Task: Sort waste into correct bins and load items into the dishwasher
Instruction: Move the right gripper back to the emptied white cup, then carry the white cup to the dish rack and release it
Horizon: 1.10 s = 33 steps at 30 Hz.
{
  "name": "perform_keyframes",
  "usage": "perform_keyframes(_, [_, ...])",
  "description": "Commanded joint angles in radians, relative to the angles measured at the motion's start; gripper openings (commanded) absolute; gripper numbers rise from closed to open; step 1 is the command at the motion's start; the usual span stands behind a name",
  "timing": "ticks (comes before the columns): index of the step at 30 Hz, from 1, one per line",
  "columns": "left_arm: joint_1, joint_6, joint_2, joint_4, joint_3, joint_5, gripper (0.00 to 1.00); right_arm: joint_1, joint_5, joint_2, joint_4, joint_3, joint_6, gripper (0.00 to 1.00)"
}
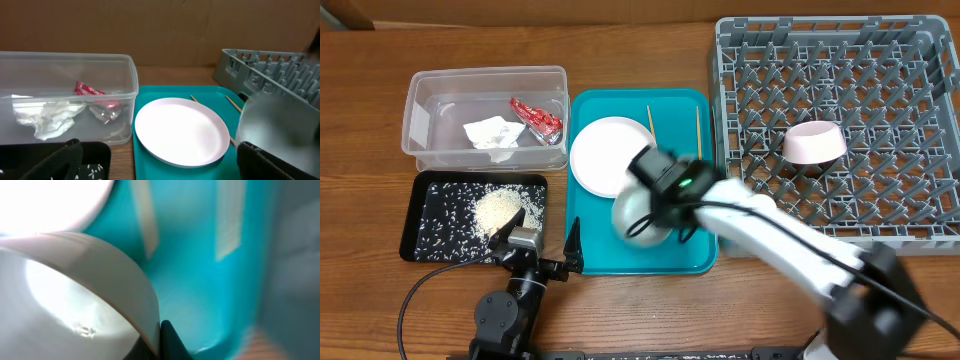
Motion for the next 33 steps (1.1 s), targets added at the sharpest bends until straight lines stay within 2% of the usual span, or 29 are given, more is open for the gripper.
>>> perform_keyframes(1, [0.005,0.0,-0.011,-0.002,-0.003,0.008,1.0,-0.097,0.48,-0.187,-0.015,0.101,-0.041,0.04])
perform_keyframes(5, [0.005,0.0,-0.011,-0.002,-0.003,0.008,1.0,-0.22,0.787,-0.279,0.065,0.105,-0.183,0.04])
perform_keyframes(8, [0.005,0.0,-0.011,-0.002,-0.003,0.008,1.0,-0.337,0.892,-0.286,0.111,0.105,-0.277,0.04])
perform_keyframes(14, [0.005,0.0,-0.011,-0.002,-0.003,0.008,1.0,-0.584,0.9,-0.248,0.123,0.09,-0.314,0.04])
perform_keyframes(21, [0.005,0.0,-0.011,-0.002,-0.003,0.008,1.0,-0.83,0.896,-0.092,0.122,0.09,-0.314,0.04])
perform_keyframes(27, [0.005,0.0,-0.011,-0.002,-0.003,0.008,1.0,-0.914,0.897,0.036,0.109,0.09,-0.315,0.04])
perform_keyframes(33, [0.005,0.0,-0.011,-0.002,-0.003,0.008,1.0,-0.92,0.907,0.132,0.093,0.09,-0.315,0.04])
